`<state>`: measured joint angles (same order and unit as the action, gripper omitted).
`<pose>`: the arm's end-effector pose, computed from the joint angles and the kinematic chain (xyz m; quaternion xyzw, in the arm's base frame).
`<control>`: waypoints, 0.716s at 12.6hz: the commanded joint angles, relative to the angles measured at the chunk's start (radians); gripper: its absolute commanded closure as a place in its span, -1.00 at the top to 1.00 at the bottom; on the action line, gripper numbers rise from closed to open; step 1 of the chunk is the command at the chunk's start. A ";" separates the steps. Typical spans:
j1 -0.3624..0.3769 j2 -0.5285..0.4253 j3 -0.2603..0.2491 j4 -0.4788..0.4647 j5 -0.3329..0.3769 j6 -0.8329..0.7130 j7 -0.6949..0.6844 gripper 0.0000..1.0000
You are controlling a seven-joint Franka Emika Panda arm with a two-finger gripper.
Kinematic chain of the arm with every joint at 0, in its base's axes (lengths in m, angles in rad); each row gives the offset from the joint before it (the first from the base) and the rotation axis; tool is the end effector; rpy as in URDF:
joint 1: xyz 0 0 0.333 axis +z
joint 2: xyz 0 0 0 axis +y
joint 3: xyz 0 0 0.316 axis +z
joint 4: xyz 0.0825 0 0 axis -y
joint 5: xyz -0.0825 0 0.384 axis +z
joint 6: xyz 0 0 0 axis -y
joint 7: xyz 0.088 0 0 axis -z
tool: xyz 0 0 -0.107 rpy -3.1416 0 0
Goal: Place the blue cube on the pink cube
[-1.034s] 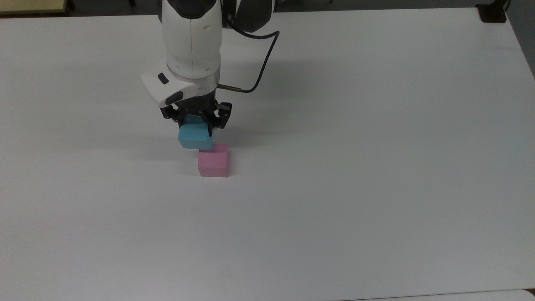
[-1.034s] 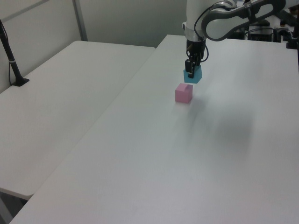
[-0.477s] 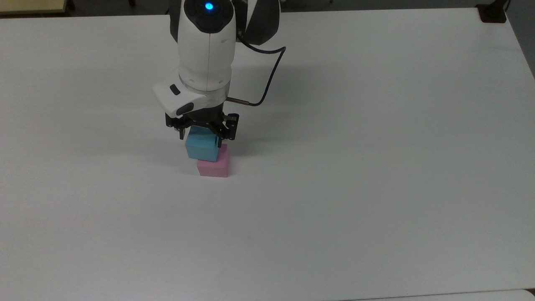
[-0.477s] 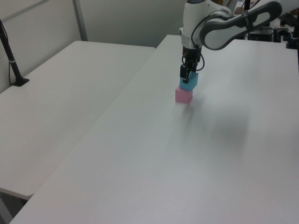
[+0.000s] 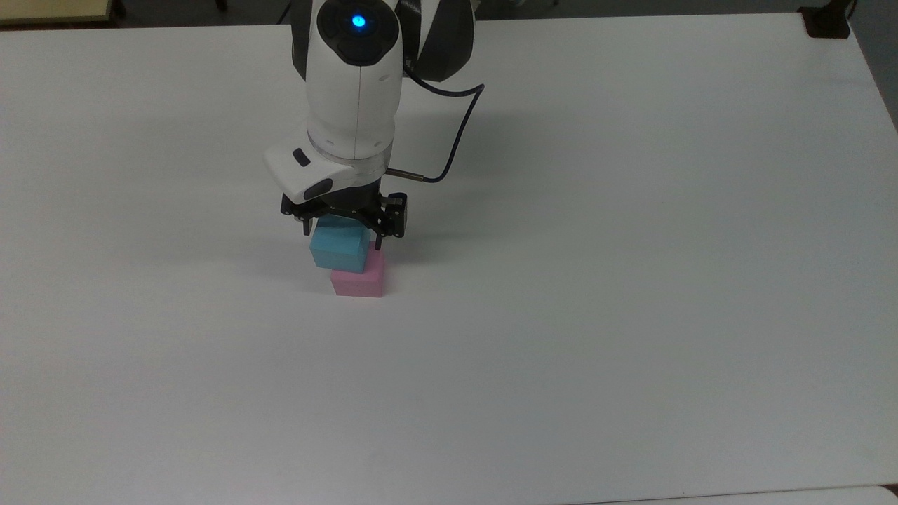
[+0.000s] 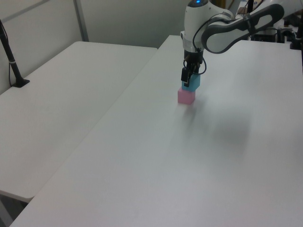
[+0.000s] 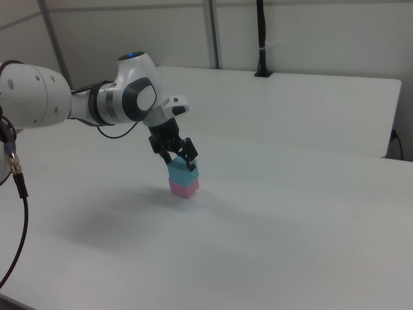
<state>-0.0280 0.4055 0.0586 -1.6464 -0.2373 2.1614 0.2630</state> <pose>0.6787 0.0068 0.3907 0.9927 -0.0581 0.0678 0.0814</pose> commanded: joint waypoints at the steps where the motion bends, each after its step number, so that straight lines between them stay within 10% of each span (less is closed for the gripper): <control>1: -0.004 -0.059 0.001 0.011 -0.005 -0.012 0.025 1.00; 7: -0.021 -0.158 0.001 0.069 0.051 -0.200 0.019 1.00; 9: -0.024 -0.238 -0.016 0.117 0.149 -0.472 -0.011 1.00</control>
<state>-0.0467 0.2670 0.0573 -1.5490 -0.1832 1.9341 0.2676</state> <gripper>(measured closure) 0.000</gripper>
